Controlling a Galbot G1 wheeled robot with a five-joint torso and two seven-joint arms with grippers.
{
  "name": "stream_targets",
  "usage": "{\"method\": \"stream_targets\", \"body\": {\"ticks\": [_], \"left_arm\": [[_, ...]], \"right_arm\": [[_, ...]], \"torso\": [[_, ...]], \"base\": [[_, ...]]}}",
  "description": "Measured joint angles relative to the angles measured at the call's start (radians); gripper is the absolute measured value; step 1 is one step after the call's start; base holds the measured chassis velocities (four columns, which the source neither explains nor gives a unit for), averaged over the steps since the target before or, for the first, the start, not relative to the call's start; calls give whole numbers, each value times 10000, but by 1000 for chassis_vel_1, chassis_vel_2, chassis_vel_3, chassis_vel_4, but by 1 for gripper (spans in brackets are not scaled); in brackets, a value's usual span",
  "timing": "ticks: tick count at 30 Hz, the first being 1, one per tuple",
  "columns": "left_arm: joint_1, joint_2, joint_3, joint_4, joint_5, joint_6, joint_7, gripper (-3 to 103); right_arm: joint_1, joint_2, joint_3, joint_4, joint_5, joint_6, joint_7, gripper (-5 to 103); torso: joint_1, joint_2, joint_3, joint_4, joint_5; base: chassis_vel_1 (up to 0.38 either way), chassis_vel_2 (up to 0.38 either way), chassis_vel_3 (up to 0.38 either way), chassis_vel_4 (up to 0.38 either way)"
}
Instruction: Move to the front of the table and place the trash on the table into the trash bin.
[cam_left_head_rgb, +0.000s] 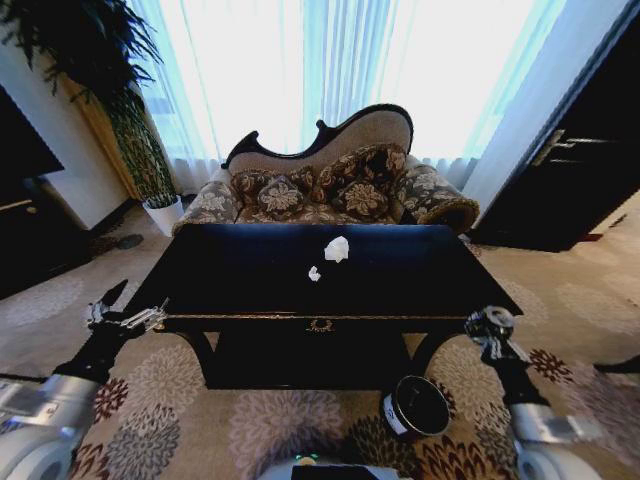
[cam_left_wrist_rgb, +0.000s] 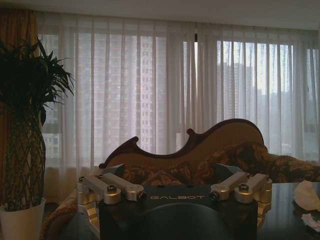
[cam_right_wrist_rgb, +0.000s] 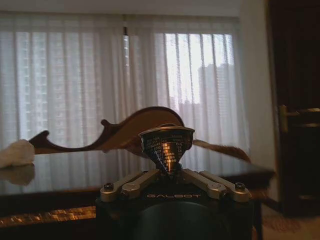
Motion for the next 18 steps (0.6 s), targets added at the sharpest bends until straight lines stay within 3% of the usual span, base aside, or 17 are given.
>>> {"method": "stream_targets", "body": {"ticks": [10,18], "left_arm": [[0,0,0,0,0,0,0,100],[0,0,0,0,0,0,0,100]], "right_arm": [[432,453,-1020,-1795,-719,676,-5,0],[1193,495,-1966,-3436,-1268,762,157,0]], "torso": [[0,0,0,0,-3],[1,-1,1,0,-1]], "base": [[0,0,0,0],[0,0,0,0]]}}
